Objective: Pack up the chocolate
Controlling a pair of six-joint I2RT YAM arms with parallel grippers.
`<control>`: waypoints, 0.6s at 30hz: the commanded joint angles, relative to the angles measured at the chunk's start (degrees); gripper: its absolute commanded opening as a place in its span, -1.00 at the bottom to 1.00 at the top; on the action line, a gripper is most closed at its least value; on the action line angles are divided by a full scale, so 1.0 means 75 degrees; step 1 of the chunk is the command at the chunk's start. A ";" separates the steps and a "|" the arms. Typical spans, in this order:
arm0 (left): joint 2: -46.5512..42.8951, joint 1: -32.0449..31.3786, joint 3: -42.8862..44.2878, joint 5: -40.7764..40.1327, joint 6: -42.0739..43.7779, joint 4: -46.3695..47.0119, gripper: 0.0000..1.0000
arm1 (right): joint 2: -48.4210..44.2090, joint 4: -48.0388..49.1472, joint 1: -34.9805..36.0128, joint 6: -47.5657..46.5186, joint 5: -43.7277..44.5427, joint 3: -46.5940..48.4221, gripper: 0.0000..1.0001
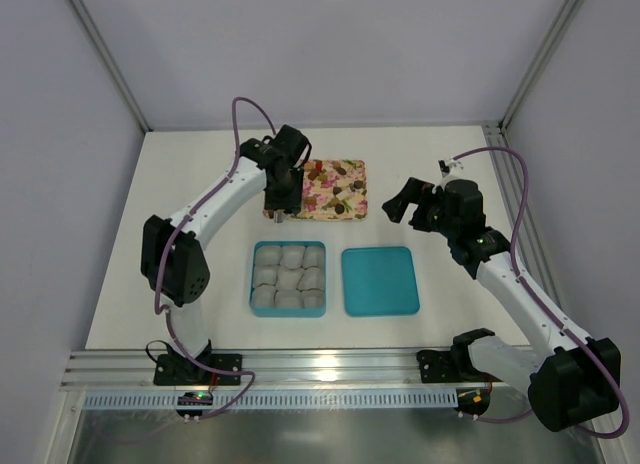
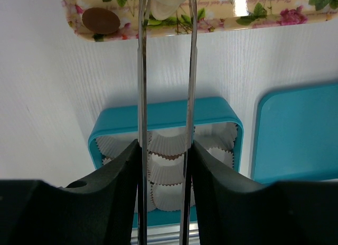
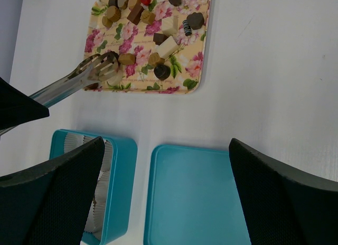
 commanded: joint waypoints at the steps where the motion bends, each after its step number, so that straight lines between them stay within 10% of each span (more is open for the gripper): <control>1: -0.0014 -0.0039 0.0113 0.0006 -0.0045 0.0168 -0.20 | -0.0021 0.0181 -0.0017 -0.0011 0.0081 0.0115 0.99; 18: -0.0201 -0.0039 0.0500 0.0030 -0.0080 -0.0007 -0.29 | -0.0021 0.0170 -0.0005 -0.0022 0.0104 0.0103 0.99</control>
